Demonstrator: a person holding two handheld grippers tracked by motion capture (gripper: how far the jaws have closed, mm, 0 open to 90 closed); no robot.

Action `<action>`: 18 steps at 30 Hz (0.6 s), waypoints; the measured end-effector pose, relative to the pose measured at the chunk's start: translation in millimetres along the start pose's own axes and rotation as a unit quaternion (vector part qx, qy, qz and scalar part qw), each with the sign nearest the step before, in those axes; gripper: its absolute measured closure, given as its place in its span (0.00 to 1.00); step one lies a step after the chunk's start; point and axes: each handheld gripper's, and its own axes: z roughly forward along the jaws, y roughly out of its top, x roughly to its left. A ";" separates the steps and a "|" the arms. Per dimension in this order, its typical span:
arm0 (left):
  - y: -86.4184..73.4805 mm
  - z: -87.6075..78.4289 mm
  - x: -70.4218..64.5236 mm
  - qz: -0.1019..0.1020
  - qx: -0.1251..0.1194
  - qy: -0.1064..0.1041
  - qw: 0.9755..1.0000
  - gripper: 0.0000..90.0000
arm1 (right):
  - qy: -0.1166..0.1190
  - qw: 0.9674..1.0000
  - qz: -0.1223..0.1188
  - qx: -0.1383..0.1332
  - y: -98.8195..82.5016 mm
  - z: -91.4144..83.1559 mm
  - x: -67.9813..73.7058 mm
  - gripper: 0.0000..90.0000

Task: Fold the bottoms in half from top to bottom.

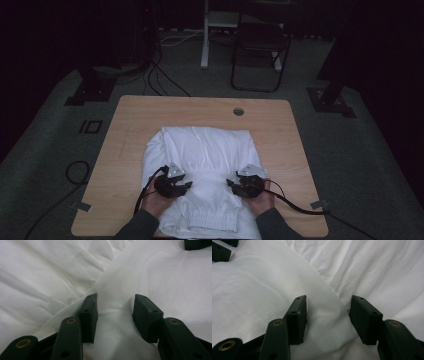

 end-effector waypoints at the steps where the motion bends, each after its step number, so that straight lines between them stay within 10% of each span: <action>1: 2.5 -1.2 2.8 0.000 0.000 -0.004 1.000 0.61 | 0.001 1.000 0.000 0.000 -0.3 -0.3 0.3 0.52; 5: 20.0 -8.6 18.4 -0.003 -0.027 0.019 0.999 0.57 | 0.002 1.000 0.001 0.000 -0.2 -0.2 -0.1 0.52; 12: 73.7 -20.4 78.4 -0.047 -0.089 0.098 0.990 0.51 | 0.002 1.000 0.001 0.000 -0.2 -0.2 -0.3 0.52; 18: 91.2 -2.6 127.2 -0.095 -0.082 0.115 0.985 0.43 | 0.002 1.000 0.001 0.000 -0.2 -0.4 -0.2 0.52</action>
